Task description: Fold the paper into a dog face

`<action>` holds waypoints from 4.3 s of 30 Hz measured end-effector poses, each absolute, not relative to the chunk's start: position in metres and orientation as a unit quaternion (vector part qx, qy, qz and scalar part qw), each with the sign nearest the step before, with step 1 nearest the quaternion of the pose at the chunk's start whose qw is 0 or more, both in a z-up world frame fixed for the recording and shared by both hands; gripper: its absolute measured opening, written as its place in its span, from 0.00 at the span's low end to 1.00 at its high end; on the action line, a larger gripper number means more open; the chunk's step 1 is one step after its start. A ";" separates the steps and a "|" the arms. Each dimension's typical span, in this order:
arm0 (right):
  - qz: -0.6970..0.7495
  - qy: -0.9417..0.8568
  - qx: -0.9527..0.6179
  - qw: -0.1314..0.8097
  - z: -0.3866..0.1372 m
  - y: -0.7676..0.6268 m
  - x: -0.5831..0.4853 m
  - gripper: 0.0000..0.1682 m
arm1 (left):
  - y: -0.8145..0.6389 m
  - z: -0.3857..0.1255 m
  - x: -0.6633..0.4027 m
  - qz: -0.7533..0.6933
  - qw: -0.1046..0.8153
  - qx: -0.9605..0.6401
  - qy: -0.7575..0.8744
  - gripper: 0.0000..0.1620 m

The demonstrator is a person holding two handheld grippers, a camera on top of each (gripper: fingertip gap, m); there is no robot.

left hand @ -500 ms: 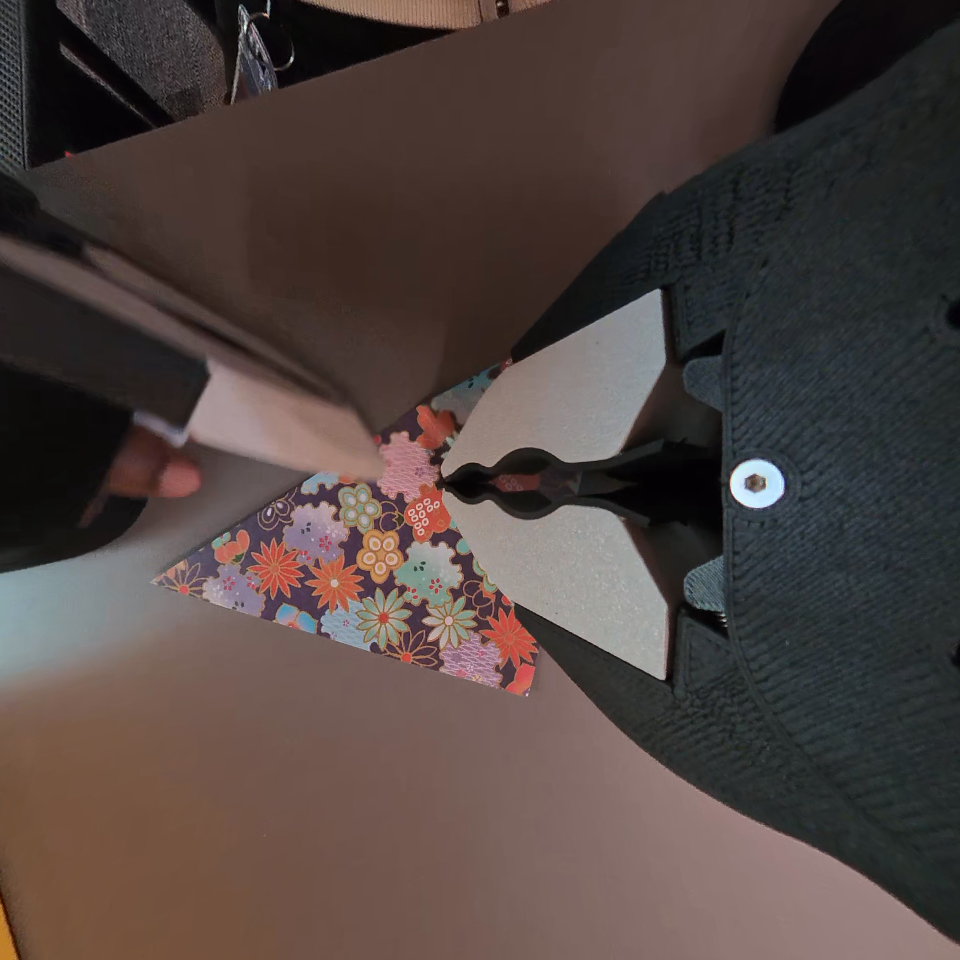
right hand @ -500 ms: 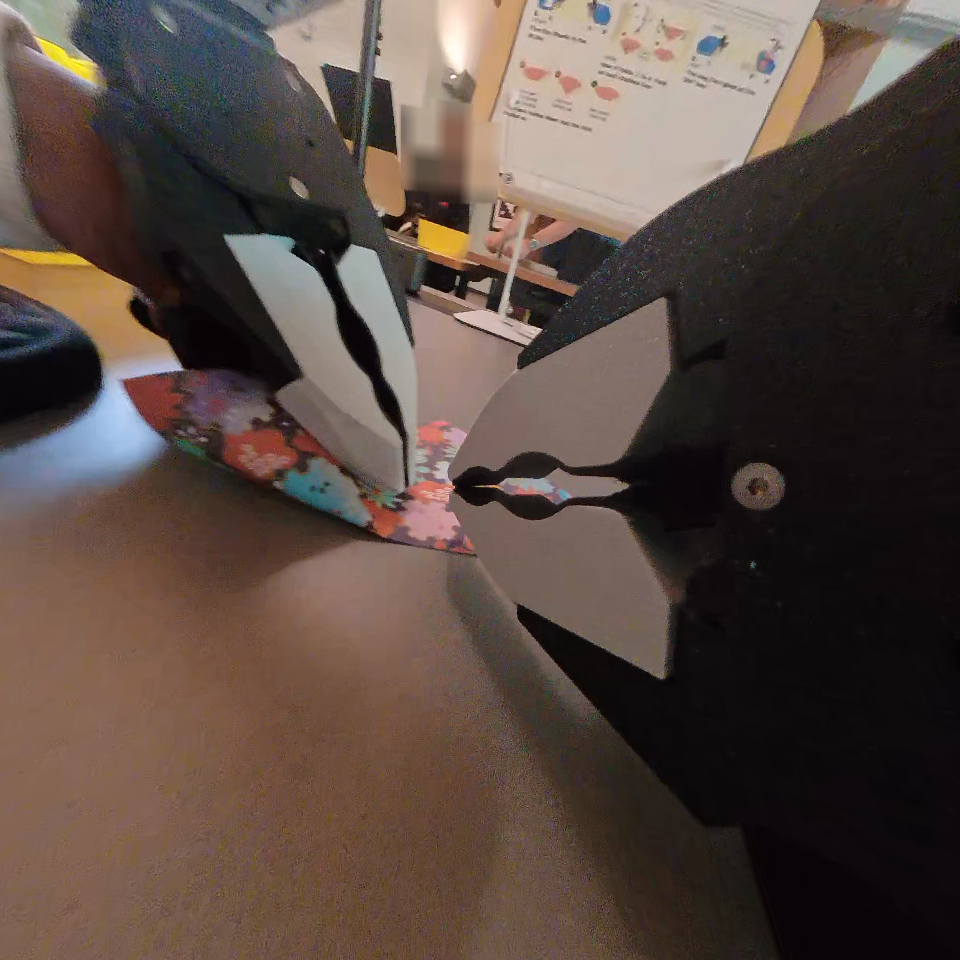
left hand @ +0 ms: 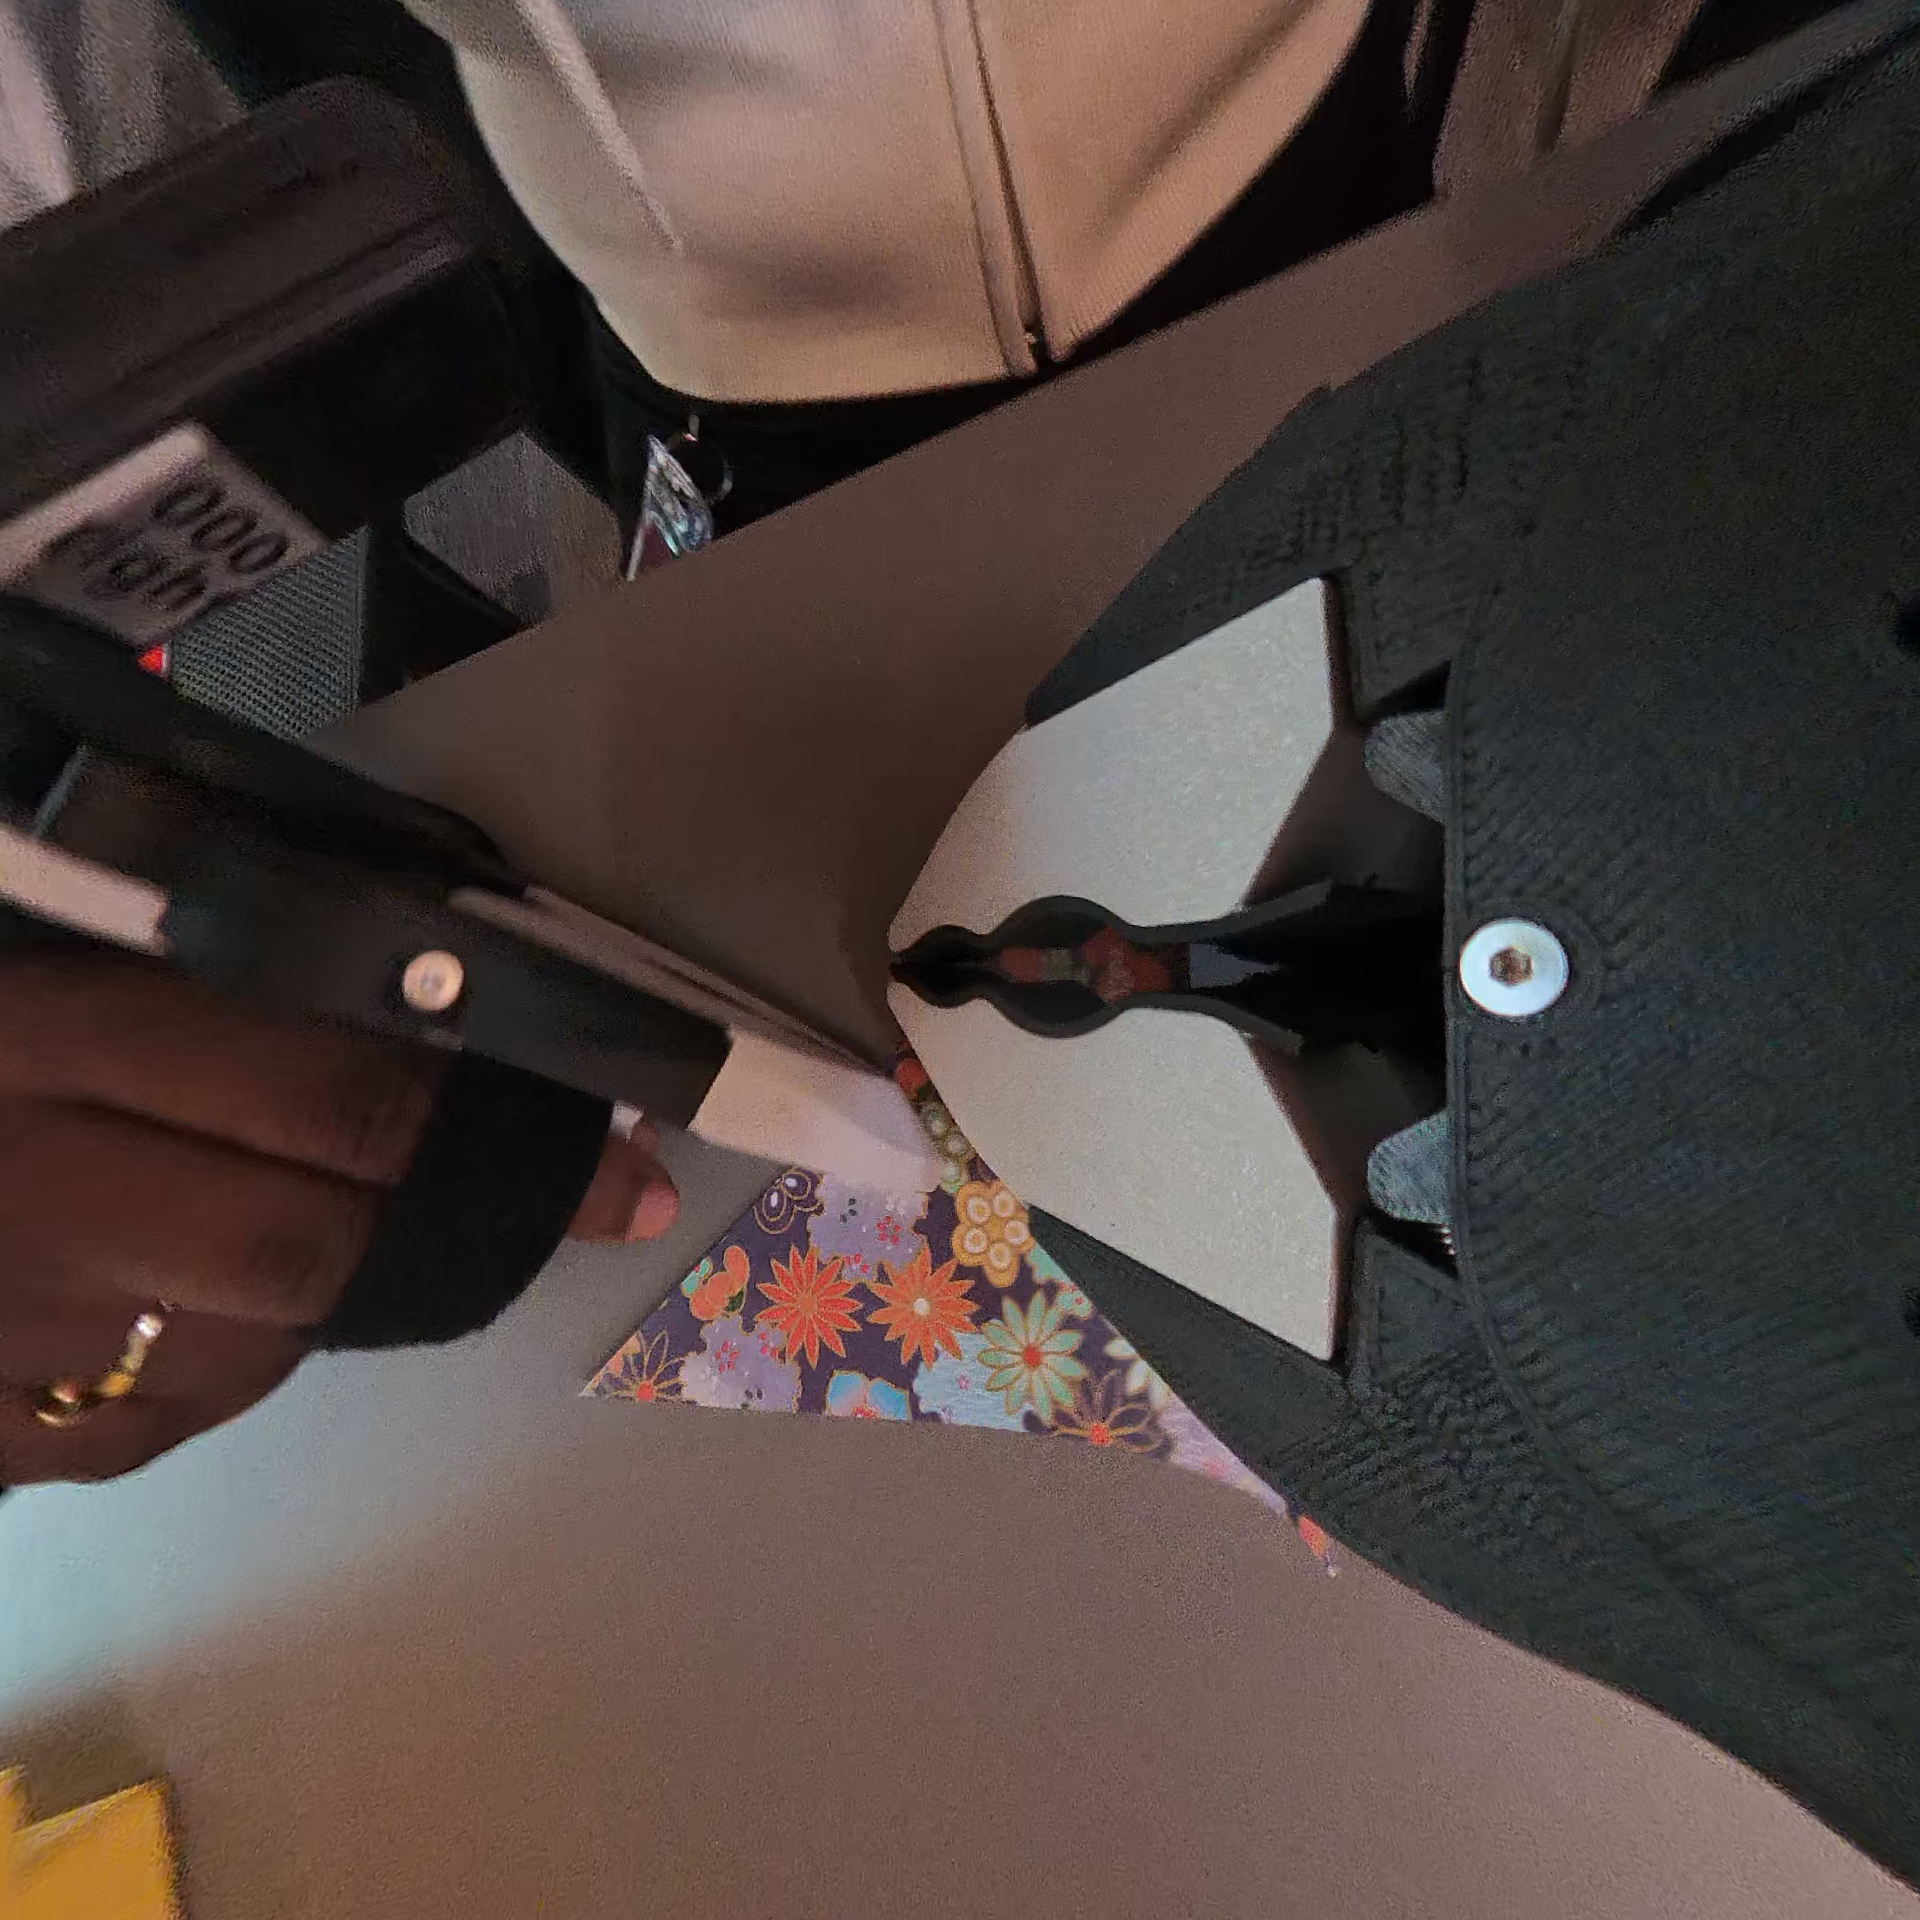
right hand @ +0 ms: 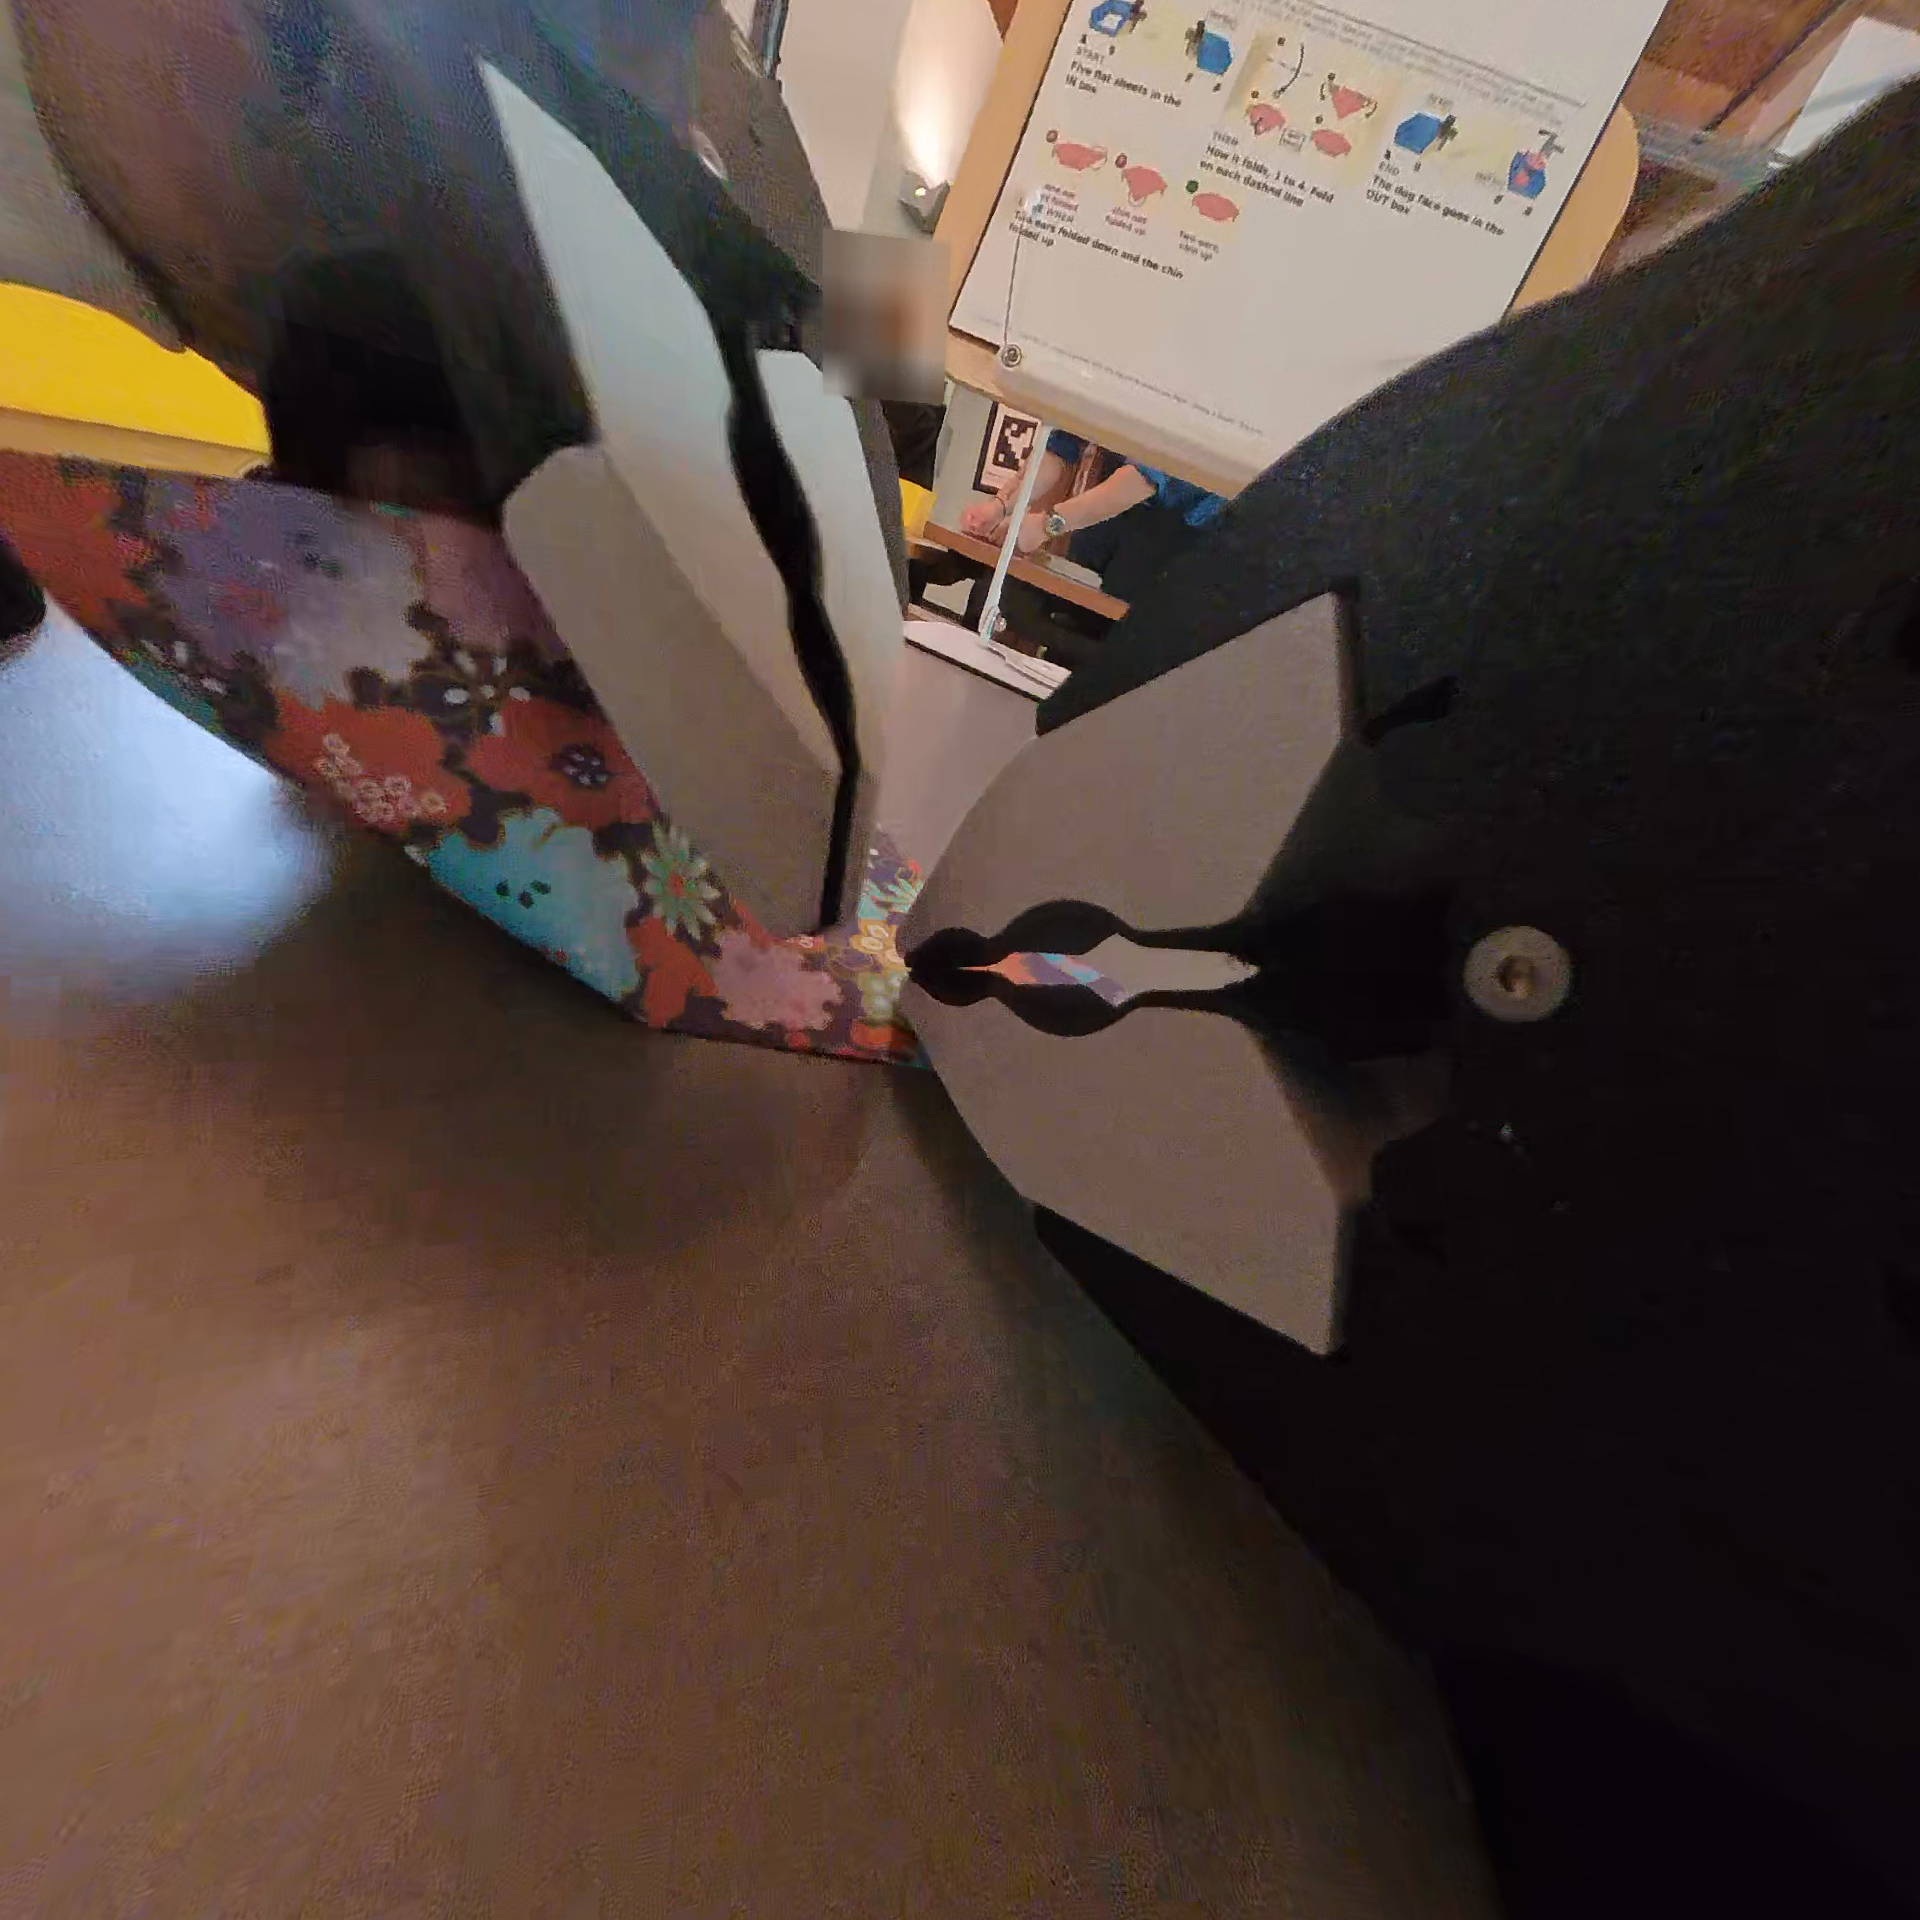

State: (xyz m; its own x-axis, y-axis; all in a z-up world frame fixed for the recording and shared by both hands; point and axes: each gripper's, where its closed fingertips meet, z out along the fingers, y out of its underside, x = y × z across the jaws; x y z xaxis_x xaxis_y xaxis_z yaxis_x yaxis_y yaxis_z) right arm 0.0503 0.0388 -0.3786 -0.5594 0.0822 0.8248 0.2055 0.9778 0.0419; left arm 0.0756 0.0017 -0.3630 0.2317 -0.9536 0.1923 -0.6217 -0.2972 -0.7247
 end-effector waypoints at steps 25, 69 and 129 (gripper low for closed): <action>-0.046 -0.884 0.071 0.460 -0.378 0.043 0.045 0.00 | 0.040 -0.385 0.022 -0.142 0.166 -0.770 0.599 0.00; 0.055 -0.861 -0.095 0.497 -0.375 -0.085 0.013 0.00 | 0.041 -0.385 0.019 -0.172 0.244 -0.757 0.581 0.00; -0.005 -0.790 -0.403 0.462 -0.366 0.038 0.049 0.00 | 0.041 -0.385 0.019 -0.163 0.257 -0.759 0.575 0.00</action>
State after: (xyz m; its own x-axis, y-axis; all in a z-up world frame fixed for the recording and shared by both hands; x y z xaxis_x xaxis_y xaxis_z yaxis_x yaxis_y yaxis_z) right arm 0.0488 0.0383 -0.3665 -0.2476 0.6326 0.7338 0.6420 0.6744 -0.3648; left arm 0.0190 0.0413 -0.3849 0.2848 -0.9574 -0.0480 -0.7894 -0.2059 -0.5783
